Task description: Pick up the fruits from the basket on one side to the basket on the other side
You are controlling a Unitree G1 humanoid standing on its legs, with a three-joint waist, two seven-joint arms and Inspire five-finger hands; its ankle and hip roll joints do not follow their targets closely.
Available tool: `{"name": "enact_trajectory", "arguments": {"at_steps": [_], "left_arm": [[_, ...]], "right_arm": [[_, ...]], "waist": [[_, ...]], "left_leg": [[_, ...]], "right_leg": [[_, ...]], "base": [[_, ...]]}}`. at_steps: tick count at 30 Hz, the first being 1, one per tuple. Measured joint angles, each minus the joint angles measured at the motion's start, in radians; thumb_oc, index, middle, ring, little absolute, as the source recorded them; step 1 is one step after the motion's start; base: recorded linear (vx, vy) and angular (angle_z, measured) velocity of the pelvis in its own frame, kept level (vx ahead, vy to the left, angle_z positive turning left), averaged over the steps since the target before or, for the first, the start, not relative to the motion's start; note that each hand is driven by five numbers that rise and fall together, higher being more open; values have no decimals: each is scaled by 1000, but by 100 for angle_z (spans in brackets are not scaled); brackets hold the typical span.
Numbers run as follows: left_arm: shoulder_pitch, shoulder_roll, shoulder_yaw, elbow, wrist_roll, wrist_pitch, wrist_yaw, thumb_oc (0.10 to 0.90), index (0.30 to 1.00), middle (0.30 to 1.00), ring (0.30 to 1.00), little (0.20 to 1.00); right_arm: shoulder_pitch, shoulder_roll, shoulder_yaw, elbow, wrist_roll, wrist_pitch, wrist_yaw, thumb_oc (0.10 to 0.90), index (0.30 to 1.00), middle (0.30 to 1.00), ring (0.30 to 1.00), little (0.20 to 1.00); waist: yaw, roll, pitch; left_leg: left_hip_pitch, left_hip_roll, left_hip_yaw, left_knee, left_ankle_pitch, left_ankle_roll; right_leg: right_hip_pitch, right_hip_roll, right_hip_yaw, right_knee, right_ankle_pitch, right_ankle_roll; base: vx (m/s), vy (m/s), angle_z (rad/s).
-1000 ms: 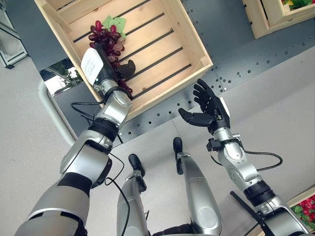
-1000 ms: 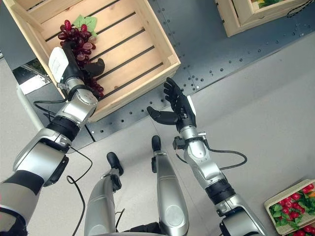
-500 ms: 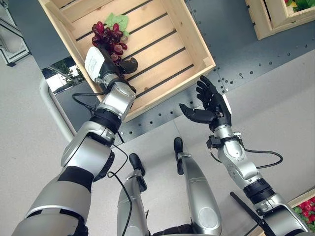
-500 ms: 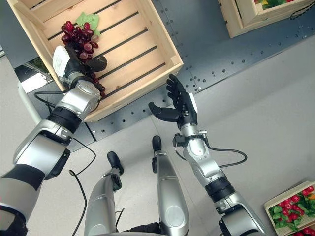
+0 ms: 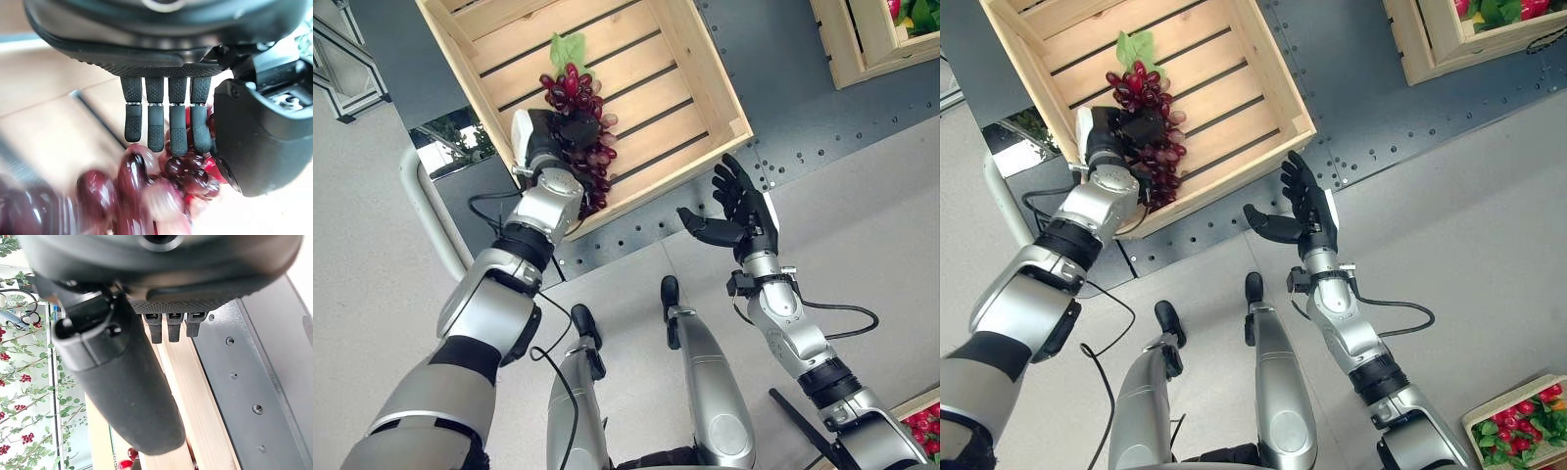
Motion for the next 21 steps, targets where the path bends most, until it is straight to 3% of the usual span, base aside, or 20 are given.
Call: {"name": "enact_trajectory", "arguments": {"at_steps": [5, 12, 14, 16, 21], "left_arm": [[47, 0, 11, -40, 7, -54, 8, 400, 300, 300, 300, 300], [129, -7, 8, -177, 167, -180, 7, 400, 300, 300, 300, 300], [134, -11, 4, -221, 215, -190, 6, 400, 300, 300, 300, 300], [134, -7, -7, -254, 270, -199, 5, 800, 900, 900, 900, 900], [134, 19, -44, -297, 361, -200, 6, 800, 900, 900, 900, 900]], "right_arm": [[29, 0, 0, -1, 0, -16, 4, 800, 900, 900, 900, 900], [83, 2, 0, -1, 0, -23, 8, 800, 900, 900, 900, 900], [90, 2, 0, -2, -1, -24, 8, 800, 900, 900, 900, 900], [88, 3, 0, -2, -1, -24, 8, 800, 900, 900, 900, 900], [93, 2, 0, -4, -4, -24, 7, 800, 900, 900, 900, 900]], "waist": [[-2, -3, 1], [-1, -5, 1], [3, -5, 1], [5, -5, 1], [7, -5, 1]], "left_leg": [[2, 0, 0, 0, 0, 0], [15, -1, -1, -8, 0, 0], [20, -1, -2, -9, 1, 1], [19, -1, -2, -10, 2, 2], [15, -1, -2, -12, 2, 2]], "right_leg": [[2, -1, 0, 1, 0, 0], [15, -3, -4, -1, 0, 0], [22, -3, -6, -3, 0, 1], [22, -2, -5, -6, 1, 2], [19, -1, -5, -12, 2, 3]], "base": [[0, 0, 0], [0, 0, 0], [-2, 0, 2], [0, 0, 0], [0, 0, 0]]}}
